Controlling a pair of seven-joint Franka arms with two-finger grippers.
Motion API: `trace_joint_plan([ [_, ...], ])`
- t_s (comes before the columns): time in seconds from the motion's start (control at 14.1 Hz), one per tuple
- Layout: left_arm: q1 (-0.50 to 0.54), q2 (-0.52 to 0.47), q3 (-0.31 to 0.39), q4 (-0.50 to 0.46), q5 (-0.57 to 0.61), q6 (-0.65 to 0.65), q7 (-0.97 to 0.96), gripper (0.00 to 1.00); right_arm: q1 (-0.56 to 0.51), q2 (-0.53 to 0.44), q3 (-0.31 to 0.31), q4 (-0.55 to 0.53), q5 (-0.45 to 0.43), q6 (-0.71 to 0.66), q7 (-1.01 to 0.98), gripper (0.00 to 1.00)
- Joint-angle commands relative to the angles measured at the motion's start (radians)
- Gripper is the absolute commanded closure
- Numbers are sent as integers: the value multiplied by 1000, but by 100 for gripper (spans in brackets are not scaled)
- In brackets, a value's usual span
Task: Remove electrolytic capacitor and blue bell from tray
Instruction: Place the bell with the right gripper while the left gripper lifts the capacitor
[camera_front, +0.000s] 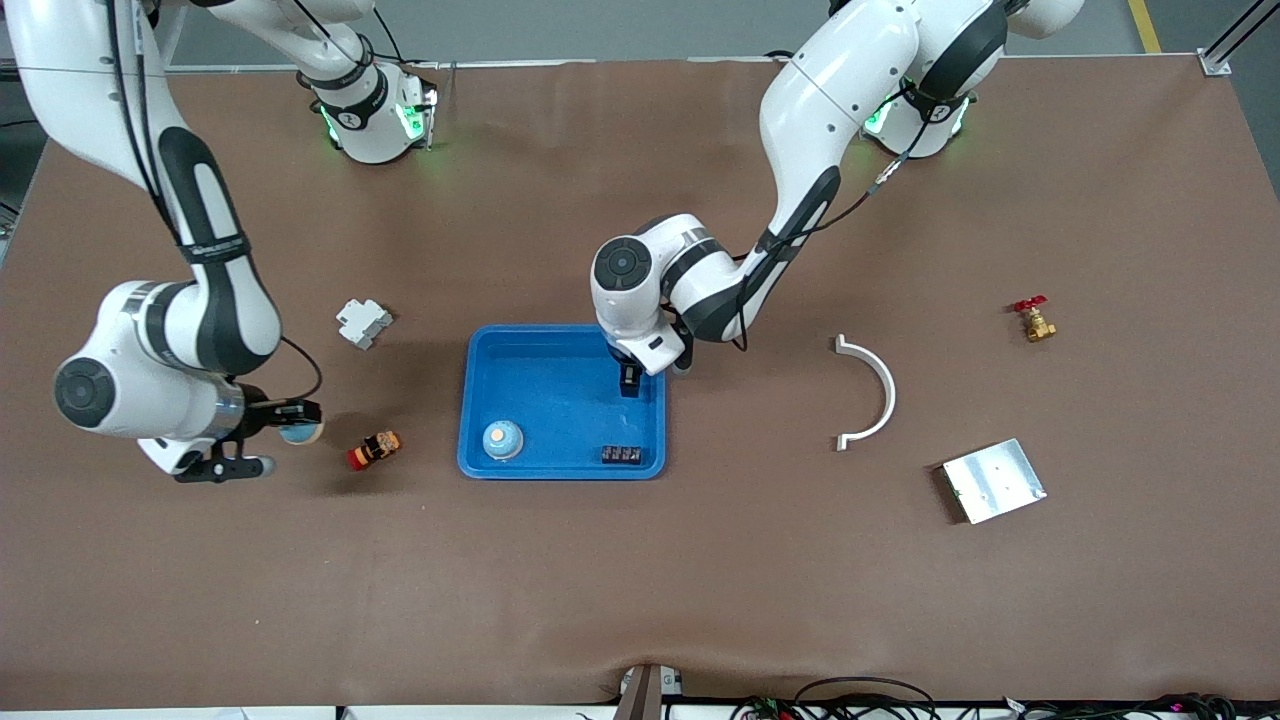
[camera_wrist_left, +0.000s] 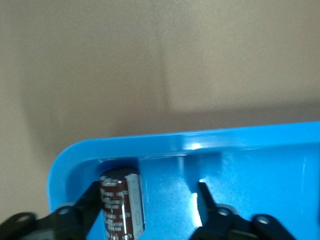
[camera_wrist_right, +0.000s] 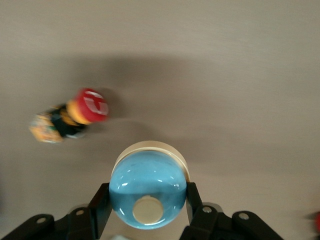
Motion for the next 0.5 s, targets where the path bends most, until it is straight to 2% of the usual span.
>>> trace_joint_plan([
  [0.0, -12, 8, 9, 14, 20, 3, -14, 86, 7, -59, -40, -62, -87, 24, -49, 100],
  [0.07, -12, 8, 9, 14, 20, 3, -16, 100, 7, -76, -62, -84, -119, 38, -51, 100],
  [0.14, -14, 8, 9, 14, 22, 3, -16, 100, 7, -91, -83, -116, -124, 50, -52, 100],
  [0.28, -14, 8, 11, 14, 28, 3, 0, 100, 5, -126, -103, -227, -142, 166, -74, 100],
  [0.43, -8, 6, 9, 14, 87, 3, 1, 100, 4, -125, -151, -270, -144, 230, -140, 100],
])
